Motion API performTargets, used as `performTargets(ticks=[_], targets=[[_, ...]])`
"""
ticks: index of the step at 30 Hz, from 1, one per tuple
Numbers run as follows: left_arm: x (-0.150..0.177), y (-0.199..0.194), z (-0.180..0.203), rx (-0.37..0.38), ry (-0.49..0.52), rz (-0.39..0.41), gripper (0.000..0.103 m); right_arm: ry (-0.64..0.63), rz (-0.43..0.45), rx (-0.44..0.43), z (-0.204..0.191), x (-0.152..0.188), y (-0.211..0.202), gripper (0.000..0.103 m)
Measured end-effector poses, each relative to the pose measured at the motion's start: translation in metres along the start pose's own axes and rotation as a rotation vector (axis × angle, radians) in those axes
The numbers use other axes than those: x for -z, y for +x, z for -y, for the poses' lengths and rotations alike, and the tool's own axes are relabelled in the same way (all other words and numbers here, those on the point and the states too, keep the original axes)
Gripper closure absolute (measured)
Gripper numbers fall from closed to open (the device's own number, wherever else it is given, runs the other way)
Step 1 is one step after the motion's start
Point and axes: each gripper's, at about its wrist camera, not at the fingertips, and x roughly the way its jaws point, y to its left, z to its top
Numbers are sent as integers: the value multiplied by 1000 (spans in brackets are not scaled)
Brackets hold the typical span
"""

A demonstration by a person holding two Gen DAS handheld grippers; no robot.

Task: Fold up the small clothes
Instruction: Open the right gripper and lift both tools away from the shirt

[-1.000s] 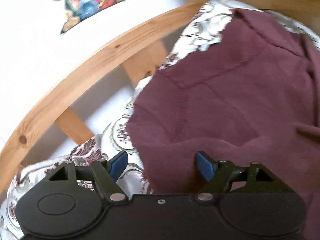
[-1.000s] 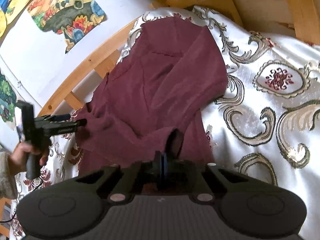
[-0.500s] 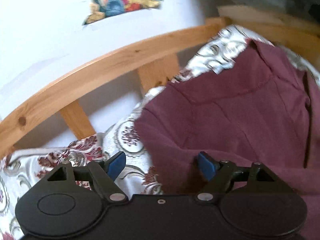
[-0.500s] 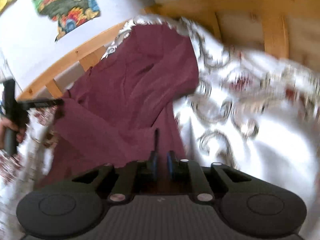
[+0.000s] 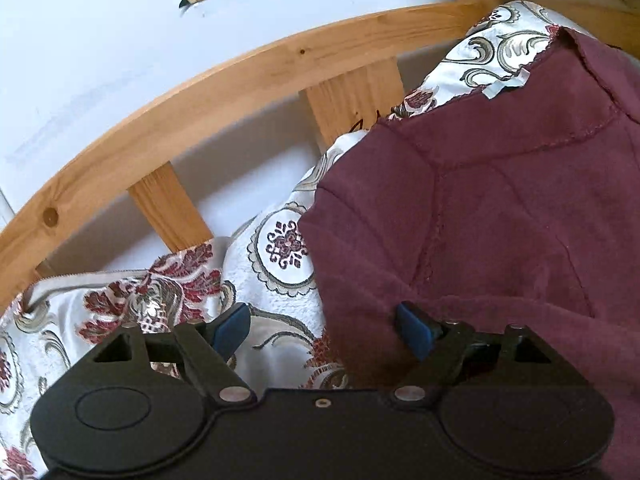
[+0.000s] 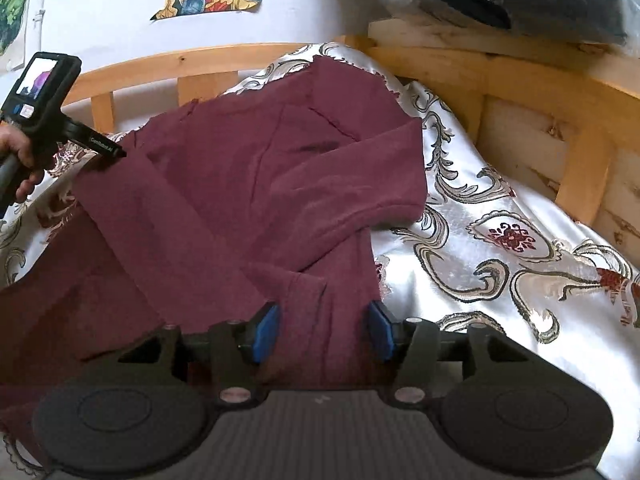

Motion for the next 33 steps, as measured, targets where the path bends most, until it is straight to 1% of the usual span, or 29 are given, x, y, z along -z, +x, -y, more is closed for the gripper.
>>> performTargets(ticks=[2,4,7,9,13,15,18,20,23,24,26,28,30,33], targets=[[1,-8,-6,11,-20,13,19,15,4,-8,2,0,-3,43],[4,-19,-14,43,-61,23,17,34,9,-11,6,-1,-7,31],[15,-33,-21,68,-96,41,15,45,9,-18,10,-5,-9,27],[22,-36,-19,60,-86,31,14,35,4,-11,10,-6,-8,24],[27,-33,-12,12,-68,23,11,-6,-10,4,4,-4,-4,17],[25,-29,-9,-7,-72,16,8,-20,-11,8,1,-3,-4,16],[22,-28,-5,-20,-58,12,7,-17,-10,6,0,-2,-4,15],[22,-34,-6,-15,-52,29,8,-8,-3,4,1,-2,-6,14],[28,-47,-14,17,-100,63,8,7,9,1,3,-4,-10,11],[31,-49,-16,33,-115,62,8,8,12,1,3,-4,-10,10],[37,-48,-15,38,-111,39,8,5,10,1,3,-4,-10,8],[43,-44,-10,13,-69,20,7,-2,4,2,1,-3,-8,6],[47,-42,-7,0,-43,26,7,-13,-2,2,-1,-3,-6,5],[47,-44,-11,14,-85,20,7,-17,-6,-2,-1,-2,-5,5]])
